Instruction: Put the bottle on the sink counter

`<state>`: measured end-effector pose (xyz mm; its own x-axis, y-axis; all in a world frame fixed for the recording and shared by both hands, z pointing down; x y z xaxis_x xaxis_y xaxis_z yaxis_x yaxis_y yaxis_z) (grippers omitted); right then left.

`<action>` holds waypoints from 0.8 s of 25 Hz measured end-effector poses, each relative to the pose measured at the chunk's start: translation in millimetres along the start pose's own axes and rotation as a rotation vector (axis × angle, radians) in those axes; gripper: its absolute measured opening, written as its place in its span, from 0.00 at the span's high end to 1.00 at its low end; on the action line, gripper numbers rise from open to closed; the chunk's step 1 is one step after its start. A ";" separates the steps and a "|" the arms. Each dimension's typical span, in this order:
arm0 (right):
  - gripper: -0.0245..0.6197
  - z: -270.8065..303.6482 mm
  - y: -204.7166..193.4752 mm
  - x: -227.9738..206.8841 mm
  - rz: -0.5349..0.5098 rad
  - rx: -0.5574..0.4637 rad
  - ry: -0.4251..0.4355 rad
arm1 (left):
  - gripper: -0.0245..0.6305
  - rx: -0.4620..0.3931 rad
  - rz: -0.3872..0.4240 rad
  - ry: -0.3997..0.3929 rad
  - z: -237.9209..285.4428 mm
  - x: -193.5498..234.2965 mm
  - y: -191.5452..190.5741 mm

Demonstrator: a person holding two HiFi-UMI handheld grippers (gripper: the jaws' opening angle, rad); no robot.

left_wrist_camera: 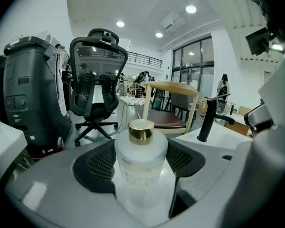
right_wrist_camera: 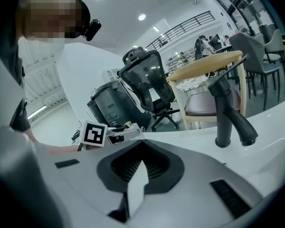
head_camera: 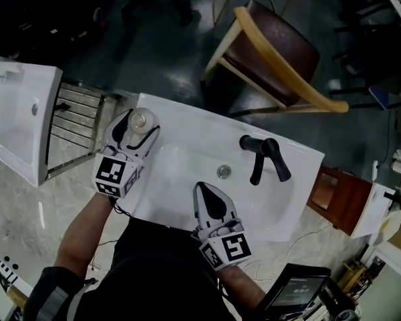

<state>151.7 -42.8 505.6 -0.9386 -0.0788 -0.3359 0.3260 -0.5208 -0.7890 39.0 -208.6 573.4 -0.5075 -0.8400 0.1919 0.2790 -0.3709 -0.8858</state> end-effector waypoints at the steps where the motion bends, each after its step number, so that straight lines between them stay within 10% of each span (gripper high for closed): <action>1: 0.97 0.0 -0.9 -0.2 0.001 0.001 0.000 | 0.46 0.002 0.003 0.000 1.0 0.4 -1.2; 20: 0.97 0.8 -7.4 -9.8 0.010 0.020 -0.025 | 0.46 0.028 0.024 0.012 16.2 8.9 -16.3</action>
<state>158.4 -38.8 515.1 -0.9380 -0.1047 -0.3305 0.3330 -0.5365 -0.7754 43.2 -216.4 596.4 -0.5100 -0.8442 0.1652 0.3137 -0.3613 -0.8781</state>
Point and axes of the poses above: the fingertips, and each gripper's own axes: z forward along the fingers, x to its left, y out of its top, the point moved 1 cm from there along -z, backward along the fingers, and after that the axes turned 13 degrees about -y, right-handed, at the moved point
